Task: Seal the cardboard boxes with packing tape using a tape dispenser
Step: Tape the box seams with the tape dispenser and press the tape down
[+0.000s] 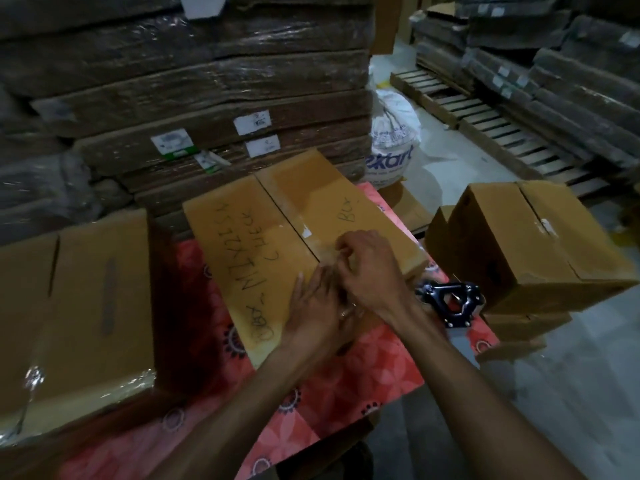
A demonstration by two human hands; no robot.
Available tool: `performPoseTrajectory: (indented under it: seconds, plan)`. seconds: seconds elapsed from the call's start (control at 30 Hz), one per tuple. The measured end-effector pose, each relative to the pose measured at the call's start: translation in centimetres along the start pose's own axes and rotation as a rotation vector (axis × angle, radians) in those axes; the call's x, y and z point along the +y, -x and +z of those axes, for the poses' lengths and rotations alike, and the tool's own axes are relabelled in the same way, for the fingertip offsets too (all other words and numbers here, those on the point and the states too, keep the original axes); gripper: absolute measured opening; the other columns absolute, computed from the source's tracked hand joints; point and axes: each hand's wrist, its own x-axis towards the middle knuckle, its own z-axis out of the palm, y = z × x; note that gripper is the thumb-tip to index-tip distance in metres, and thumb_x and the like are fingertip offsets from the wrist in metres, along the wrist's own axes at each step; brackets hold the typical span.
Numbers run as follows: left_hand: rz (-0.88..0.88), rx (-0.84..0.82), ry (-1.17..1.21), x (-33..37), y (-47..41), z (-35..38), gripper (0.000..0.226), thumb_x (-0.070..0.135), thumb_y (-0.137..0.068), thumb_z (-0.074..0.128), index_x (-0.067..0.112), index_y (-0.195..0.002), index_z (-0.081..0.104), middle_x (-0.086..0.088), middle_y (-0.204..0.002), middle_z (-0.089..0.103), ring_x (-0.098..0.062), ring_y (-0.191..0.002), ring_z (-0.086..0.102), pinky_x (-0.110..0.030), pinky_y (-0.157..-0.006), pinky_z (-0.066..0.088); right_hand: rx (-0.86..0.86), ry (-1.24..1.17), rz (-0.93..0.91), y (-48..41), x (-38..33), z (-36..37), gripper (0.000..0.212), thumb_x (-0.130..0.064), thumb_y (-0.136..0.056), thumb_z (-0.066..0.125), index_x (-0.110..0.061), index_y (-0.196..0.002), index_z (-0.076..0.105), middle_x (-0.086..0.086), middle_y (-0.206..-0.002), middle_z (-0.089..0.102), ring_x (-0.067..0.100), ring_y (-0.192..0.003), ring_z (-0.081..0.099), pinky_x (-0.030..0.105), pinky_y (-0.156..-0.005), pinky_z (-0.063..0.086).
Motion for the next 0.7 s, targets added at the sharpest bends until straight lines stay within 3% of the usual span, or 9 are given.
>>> performPoseTrajectory:
  seconds: [0.03,0.1,0.13,0.2,0.27,0.33,0.4,0.53,0.7]
  plan:
    - [0.067,0.020,0.000,0.0,0.7,-0.1,0.082,0.066,-0.091,0.019,0.018,-0.158,0.021,-0.004,-0.166,0.018,-0.021,-0.155,0.002,-0.048,-0.124,-0.005,-0.070,0.002,0.021,-0.5,-0.5,0.7,0.015,-0.014,-0.084,0.058,-0.012,-0.096,0.067,0.005,-0.091,0.069,0.027,-0.091,0.058,0.044,-0.085,0.047]
    - [0.148,0.062,0.156,-1.0,1.5,-0.9,0.058,0.050,-0.092,0.042,0.022,-0.141,0.052,-0.002,-0.150,0.048,-0.018,-0.143,0.034,-0.046,-0.120,0.024,-0.151,0.024,0.074,-0.8,-0.7,2.2,0.018,-0.015,-0.088,0.058,-0.012,-0.103,0.067,0.007,-0.098,0.068,0.028,-0.098,0.057,0.044,-0.090,0.046]
    - [0.147,0.078,0.295,-1.8,1.5,-2.0,0.042,0.042,-0.088,0.051,0.022,-0.122,0.066,0.002,-0.130,0.062,-0.009,-0.124,0.051,-0.037,-0.107,0.041,-0.170,0.033,0.076,-0.6,-0.8,2.7,0.021,-0.017,-0.090,0.057,-0.012,-0.107,0.066,0.007,-0.102,0.068,0.029,-0.102,0.057,0.044,-0.093,0.045]
    - [0.096,0.129,0.487,-4.6,0.5,-4.1,0.020,0.026,-0.089,0.061,0.019,-0.103,0.074,0.012,-0.111,0.069,0.001,-0.098,0.059,-0.021,-0.084,0.050,-0.196,0.053,0.053,-0.2,-0.9,3.5,0.028,-0.023,-0.095,0.052,-0.012,-0.118,0.064,0.007,-0.116,0.066,0.029,-0.113,0.055,0.043,-0.098,0.042]
    - [0.012,0.197,0.467,-8.4,-1.8,-5.7,0.026,0.022,-0.098,0.060,0.019,-0.122,0.068,0.008,-0.128,0.063,-0.002,-0.113,0.055,-0.015,-0.095,0.044,-0.264,0.147,0.002,0.2,-1.0,4.0,0.040,-0.033,-0.102,0.043,-0.013,-0.134,0.057,0.005,-0.138,0.058,0.027,-0.131,0.048,0.043,-0.107,0.035]
    - [-0.003,0.159,0.287,-12.2,-5.3,-6.3,0.044,0.035,-0.106,0.046,0.017,-0.146,0.047,-0.003,-0.152,0.045,-0.017,-0.138,0.041,-0.027,-0.112,0.030,-0.344,0.271,-0.035,0.4,-1.3,4.5,0.057,-0.046,-0.105,0.030,-0.014,-0.152,0.039,0.003,-0.158,0.039,0.022,-0.147,0.031,0.043,-0.117,0.024]
    - [0.011,0.041,0.103,-14.3,-9.2,-6.2,0.059,0.049,-0.106,0.032,0.016,-0.155,0.030,-0.006,-0.164,0.024,-0.022,-0.151,0.020,-0.040,-0.121,0.017,-0.386,0.318,-0.044,-0.4,-1.5,5.1,0.065,-0.053,-0.105,0.022,-0.014,-0.157,0.026,0.001,-0.164,0.026,0.019,-0.152,0.019,0.045,-0.122,0.017]
    - [-0.067,-0.055,-0.088,-14.3,-14.4,-5.3,0.066,0.049,-0.107,0.016,0.013,-0.161,0.005,-0.005,-0.169,0.002,-0.020,-0.155,0.000,-0.046,-0.124,0.003,-0.466,0.363,-0.089,-4.6,-1.5,6.7,0.065,-0.047,-0.106,0.020,-0.012,-0.160,0.013,0.003,-0.169,0.011,0.017,-0.155,0.006,0.045,-0.125,0.004]
    - [-0.145,0.001,-0.095,-15.9,-17.2,-5.3,0.072,0.057,-0.104,0.014,0.015,-0.161,0.001,-0.004,-0.169,-0.001,-0.019,-0.155,-0.002,-0.043,-0.124,-0.001,-0.502,0.394,-0.093,-6.8,-0.7,8.3,0.066,-0.046,-0.105,0.019,-0.011,-0.160,0.011,0.004,-0.168,0.011,0.018,-0.155,0.008,0.045,-0.125,0.003]
